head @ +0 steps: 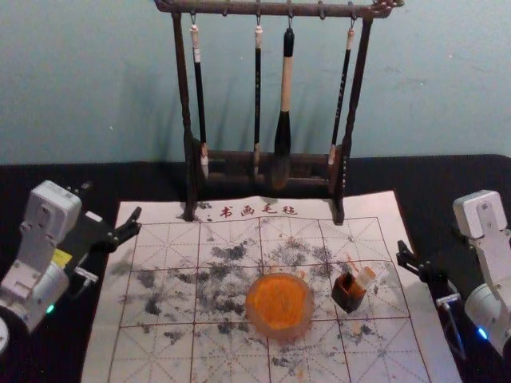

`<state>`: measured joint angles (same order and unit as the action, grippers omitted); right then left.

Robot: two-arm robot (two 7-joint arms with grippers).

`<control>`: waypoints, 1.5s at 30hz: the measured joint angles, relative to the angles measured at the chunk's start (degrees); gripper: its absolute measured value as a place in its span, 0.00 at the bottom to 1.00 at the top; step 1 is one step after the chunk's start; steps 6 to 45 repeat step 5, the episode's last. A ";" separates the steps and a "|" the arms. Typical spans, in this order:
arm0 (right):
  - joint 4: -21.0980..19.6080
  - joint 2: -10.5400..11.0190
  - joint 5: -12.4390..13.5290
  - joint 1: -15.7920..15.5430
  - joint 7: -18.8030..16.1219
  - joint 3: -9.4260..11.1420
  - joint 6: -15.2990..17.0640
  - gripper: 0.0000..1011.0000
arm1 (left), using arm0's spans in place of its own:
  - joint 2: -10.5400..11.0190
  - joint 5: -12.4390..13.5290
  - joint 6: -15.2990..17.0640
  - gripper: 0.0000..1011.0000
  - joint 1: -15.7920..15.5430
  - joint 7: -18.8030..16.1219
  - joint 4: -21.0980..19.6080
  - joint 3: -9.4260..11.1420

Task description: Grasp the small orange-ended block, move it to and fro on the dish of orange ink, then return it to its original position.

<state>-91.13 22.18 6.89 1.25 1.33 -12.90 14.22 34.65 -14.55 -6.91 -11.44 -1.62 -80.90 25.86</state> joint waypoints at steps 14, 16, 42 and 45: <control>-0.03 0.02 0.02 0.00 -0.03 0.00 0.02 0.99 | 0.00 0.00 0.00 0.99 0.00 0.00 0.00 0.00; -0.03 0.02 0.02 0.00 -0.03 0.00 0.02 0.99 | 0.00 0.00 0.00 0.99 0.00 0.00 0.00 0.00; -0.03 0.02 0.02 0.00 -0.03 0.00 0.02 0.99 | 0.00 0.00 0.00 0.99 0.00 0.00 0.00 0.00; -0.03 0.02 0.02 0.00 -0.03 0.00 0.02 0.99 | 0.00 0.00 0.00 0.99 0.00 0.00 0.00 0.00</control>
